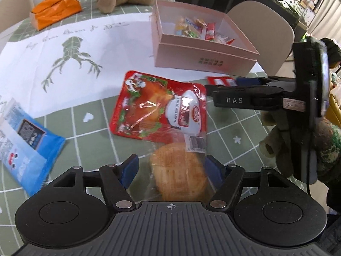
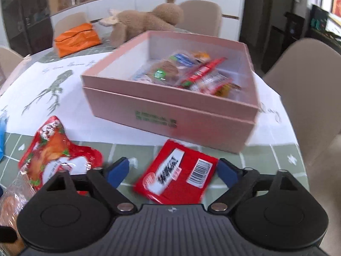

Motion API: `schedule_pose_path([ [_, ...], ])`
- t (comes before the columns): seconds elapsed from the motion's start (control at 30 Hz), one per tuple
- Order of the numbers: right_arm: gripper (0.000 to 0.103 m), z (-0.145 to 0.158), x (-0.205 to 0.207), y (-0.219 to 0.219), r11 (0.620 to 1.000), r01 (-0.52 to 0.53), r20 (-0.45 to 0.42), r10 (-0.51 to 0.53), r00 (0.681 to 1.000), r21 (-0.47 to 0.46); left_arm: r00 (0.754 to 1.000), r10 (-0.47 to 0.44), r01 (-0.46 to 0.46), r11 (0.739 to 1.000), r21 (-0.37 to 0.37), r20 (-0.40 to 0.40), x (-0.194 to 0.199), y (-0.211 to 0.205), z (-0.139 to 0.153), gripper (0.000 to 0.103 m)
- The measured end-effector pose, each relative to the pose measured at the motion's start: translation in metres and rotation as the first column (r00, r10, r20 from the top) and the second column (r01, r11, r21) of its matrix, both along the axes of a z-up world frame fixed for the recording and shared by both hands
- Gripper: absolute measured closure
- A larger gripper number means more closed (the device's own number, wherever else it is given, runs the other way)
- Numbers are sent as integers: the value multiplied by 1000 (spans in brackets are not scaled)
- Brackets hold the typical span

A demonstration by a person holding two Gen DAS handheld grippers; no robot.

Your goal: Organize snacks

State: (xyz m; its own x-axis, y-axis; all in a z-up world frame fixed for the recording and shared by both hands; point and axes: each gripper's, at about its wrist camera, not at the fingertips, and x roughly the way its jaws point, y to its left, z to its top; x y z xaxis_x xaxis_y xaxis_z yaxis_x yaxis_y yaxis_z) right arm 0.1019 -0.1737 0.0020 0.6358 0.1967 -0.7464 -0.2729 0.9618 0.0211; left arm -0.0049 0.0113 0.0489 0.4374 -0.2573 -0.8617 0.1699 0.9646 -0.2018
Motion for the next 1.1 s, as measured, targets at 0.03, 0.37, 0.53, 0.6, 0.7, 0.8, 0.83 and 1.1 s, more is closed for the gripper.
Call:
schedule_pose_path([
  [0.03,31,2,-2,3,1000,-27,1,27,1000,-3,1000,-6,6,1000,-4,-9,1,-3,-2,30],
  [0.37,53,12,-41,-15,987,-163,-41,162,986,-15,996,-87,87,996,4,-28,-1,-24,-9,42],
  [0.53,54,26,-59,-39,993,-112,-47,113,992,21,991,-127,127,992,-15,34,-4,-27,7,45],
  [0.6,54,35,-64,-48,994,-102,-27,103,994,30,988,-122,127,991,-49,90,1,-24,24,46],
  [0.7,54,69,-64,-60,994,-92,80,88,993,53,969,-106,133,985,-113,223,15,-16,69,46],
  [0.8,54,121,-58,-72,992,-80,243,56,968,92,915,-94,161,977,-142,392,45,-10,129,46],
  [0.83,54,140,-54,-74,991,-82,300,48,953,102,897,-92,172,974,-149,433,58,-11,147,46],
  [1.1,33,187,27,-59,994,-81,371,47,928,77,968,-4,98,926,-364,250,193,-1,131,47],
])
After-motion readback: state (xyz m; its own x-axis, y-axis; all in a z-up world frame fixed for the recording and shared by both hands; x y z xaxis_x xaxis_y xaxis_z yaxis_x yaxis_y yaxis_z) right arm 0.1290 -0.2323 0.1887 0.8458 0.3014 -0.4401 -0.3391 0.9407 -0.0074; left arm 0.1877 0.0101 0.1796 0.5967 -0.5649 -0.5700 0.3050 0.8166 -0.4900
